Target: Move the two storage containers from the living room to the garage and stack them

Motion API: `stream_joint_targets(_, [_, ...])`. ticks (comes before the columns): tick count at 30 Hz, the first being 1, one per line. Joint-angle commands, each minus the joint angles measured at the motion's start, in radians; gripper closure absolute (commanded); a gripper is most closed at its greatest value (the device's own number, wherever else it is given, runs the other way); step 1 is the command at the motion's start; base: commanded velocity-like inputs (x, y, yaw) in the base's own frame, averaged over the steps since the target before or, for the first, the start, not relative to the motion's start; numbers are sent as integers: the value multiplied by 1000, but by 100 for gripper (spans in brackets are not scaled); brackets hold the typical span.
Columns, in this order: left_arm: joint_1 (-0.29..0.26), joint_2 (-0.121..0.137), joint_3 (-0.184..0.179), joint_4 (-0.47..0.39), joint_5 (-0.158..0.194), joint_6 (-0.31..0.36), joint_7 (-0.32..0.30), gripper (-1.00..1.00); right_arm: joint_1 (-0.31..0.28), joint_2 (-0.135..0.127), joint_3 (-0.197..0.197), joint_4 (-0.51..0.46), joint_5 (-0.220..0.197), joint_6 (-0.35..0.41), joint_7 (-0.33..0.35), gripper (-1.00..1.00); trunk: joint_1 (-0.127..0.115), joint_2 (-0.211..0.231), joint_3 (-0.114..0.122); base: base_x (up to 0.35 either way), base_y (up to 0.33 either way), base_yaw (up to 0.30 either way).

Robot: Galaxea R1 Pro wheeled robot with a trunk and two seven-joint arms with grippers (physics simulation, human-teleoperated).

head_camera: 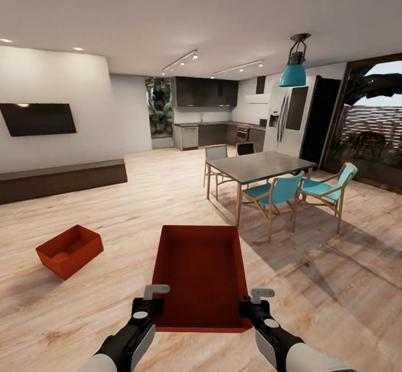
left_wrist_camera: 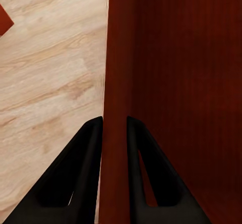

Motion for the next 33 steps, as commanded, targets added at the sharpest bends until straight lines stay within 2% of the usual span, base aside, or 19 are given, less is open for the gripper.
stream_joint_targets(1, [-2,2,2,-5,69,6,13,100,-1,-1,-8,1,-11,-4,0,100,0,-1,-1,0,0,-262])
stream_joint_targets(20, [-2,2,2,-5,69,6,13,100,-1,-1,-8,1,-11,-4,0,100,0,-1,-1,0,0,-261])
stream_joint_targets(33, [-2,2,2,-5,69,6,13,100,-1,-1,-8,1,-13,-4,-1,100,0,-1,-1,0,0,-23])
